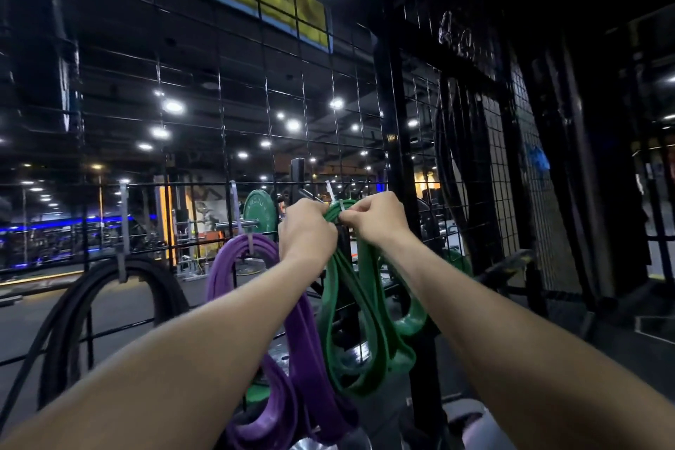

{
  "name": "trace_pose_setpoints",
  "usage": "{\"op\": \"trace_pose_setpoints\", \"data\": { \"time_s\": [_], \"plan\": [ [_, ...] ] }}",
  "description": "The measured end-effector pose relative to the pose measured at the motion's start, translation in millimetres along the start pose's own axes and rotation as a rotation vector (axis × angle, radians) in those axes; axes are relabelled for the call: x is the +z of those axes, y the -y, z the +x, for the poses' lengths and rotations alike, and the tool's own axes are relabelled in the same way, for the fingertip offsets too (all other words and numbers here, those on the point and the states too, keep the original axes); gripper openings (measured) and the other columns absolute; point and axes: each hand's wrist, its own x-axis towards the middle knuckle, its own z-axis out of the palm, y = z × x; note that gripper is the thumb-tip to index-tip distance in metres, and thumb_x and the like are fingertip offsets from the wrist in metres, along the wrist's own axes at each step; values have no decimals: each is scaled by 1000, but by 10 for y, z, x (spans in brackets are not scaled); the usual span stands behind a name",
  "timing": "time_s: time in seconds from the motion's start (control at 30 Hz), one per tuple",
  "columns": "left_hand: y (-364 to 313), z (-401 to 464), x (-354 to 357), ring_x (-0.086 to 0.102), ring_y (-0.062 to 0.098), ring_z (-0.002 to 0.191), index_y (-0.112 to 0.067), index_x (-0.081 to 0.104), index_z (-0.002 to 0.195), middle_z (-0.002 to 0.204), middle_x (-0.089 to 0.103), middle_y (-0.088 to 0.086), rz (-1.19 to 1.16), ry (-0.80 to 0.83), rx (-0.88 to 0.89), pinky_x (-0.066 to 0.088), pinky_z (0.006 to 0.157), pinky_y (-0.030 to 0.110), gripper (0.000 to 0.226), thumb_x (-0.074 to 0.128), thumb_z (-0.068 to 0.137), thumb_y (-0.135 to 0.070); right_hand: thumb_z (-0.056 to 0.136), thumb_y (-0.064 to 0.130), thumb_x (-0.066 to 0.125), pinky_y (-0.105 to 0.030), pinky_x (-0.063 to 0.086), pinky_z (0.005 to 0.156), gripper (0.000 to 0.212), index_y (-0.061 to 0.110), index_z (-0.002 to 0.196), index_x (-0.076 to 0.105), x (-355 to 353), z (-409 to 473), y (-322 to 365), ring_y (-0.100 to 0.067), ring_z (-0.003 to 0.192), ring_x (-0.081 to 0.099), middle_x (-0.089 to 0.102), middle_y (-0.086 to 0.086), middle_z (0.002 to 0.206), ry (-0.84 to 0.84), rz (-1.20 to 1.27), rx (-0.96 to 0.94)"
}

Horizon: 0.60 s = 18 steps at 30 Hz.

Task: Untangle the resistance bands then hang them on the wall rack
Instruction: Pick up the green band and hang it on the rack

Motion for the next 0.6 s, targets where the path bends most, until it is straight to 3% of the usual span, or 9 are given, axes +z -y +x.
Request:
{"op": "trace_pose_setpoints", "data": {
  "time_s": [0.13, 0.2, 0.33, 0.4, 0.5, 0.6],
  "plan": [
    [32, -109, 176, 62, 28, 94, -23, 64, 116, 104, 68, 5, -84, -11, -116, 52, 72, 31, 35, 57, 85, -9, 76, 16, 74, -27, 47, 74, 10, 6, 77, 73, -16, -21, -51, -16, 83, 60, 66, -2, 75, 47, 119, 87],
    [18, -113, 219, 62, 29, 93, -21, 66, 113, 102, 68, 6, -94, -7, -136, 51, 71, 31, 32, 58, 85, -8, 78, 16, 73, -25, 45, 78, 9, 8, 80, 74, -37, -21, -84, -15, 92, 60, 69, -1, 87, 53, 56, 76],
    [104, -97, 233, 64, 27, 89, -20, 67, 112, 105, 68, 4, -73, -22, -140, 50, 68, 28, 31, 62, 84, -6, 79, 19, 70, -33, 56, 78, 7, 16, 84, 75, -114, -96, -182, -11, 78, 64, 70, 3, 82, -72, -84, -48],
    [154, -87, 239, 65, 26, 88, -20, 62, 120, 111, 66, 2, -70, -6, -122, 47, 60, 24, 37, 64, 85, -8, 77, 27, 73, -31, 53, 78, 27, 16, 101, 68, -107, -140, -300, -14, 89, 62, 64, 3, 95, -87, -153, -74],
    [159, -64, 251, 65, 21, 78, -22, 55, 127, 116, 63, 2, -70, 23, -95, 43, 48, 23, 46, 67, 84, -12, 69, 35, 79, -40, 47, 91, 63, 16, 121, 49, 23, -184, -550, -22, 110, 51, 53, -3, 117, 56, -292, 11],
    [90, -97, 246, 63, 27, 89, -15, 44, 126, 119, 54, 11, -6, 75, -124, 52, 62, 33, 50, 68, 83, -23, 76, 16, 75, -32, 46, 83, 50, 14, 118, 48, 98, -262, -710, -18, 96, 54, 58, -2, 110, 157, -157, 104]
  ]
}}
